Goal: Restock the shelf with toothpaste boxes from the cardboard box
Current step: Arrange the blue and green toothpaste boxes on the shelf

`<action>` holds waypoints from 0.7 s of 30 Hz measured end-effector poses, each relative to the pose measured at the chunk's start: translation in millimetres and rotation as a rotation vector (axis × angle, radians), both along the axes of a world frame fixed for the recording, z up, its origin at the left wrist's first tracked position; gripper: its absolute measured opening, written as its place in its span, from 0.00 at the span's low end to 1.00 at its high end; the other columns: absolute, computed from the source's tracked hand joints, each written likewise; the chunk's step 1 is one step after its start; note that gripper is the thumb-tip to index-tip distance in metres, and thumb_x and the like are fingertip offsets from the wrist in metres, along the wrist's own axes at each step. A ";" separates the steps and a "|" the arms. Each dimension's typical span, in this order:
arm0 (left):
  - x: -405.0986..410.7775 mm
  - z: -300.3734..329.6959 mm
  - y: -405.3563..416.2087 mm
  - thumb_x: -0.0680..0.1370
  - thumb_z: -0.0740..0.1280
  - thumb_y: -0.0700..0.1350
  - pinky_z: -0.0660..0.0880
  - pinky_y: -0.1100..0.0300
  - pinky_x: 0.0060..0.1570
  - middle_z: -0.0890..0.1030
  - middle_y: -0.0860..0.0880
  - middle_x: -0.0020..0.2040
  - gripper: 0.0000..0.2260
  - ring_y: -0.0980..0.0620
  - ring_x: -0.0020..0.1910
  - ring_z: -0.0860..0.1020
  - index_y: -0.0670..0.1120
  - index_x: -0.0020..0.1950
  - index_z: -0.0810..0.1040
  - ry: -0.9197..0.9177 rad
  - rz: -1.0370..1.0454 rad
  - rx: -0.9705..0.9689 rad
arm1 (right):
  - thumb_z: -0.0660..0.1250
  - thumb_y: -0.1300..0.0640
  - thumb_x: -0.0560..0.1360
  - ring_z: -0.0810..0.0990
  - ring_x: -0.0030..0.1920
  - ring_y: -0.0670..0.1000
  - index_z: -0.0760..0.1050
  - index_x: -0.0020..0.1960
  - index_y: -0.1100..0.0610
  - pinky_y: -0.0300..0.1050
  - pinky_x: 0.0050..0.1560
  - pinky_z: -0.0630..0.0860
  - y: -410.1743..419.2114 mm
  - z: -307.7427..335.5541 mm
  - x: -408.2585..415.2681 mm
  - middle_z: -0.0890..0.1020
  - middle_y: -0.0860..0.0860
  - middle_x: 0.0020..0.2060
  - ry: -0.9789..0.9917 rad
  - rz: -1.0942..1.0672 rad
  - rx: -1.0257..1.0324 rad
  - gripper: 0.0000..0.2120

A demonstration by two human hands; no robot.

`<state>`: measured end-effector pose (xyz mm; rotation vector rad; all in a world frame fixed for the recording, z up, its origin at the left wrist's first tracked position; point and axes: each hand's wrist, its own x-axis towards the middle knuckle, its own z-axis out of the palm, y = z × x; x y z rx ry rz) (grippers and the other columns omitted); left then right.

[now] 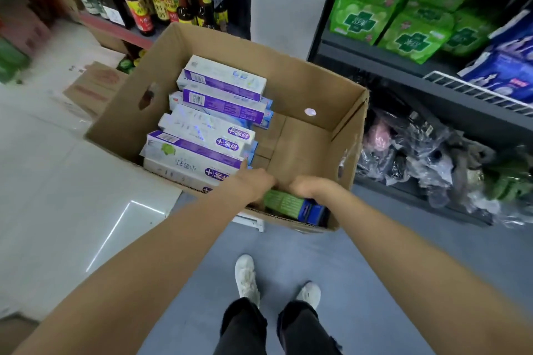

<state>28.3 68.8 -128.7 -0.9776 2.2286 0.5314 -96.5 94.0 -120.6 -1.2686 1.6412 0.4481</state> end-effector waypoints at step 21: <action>-52.9 99.0 -71.6 0.78 0.65 0.47 0.76 0.55 0.51 0.81 0.49 0.44 0.05 0.52 0.39 0.79 0.48 0.52 0.76 1.184 1.090 0.466 | 0.62 0.63 0.77 0.79 0.28 0.47 0.76 0.42 0.59 0.43 0.37 0.75 -37.1 108.5 -106.7 0.81 0.52 0.29 -0.790 -1.104 -0.443 0.07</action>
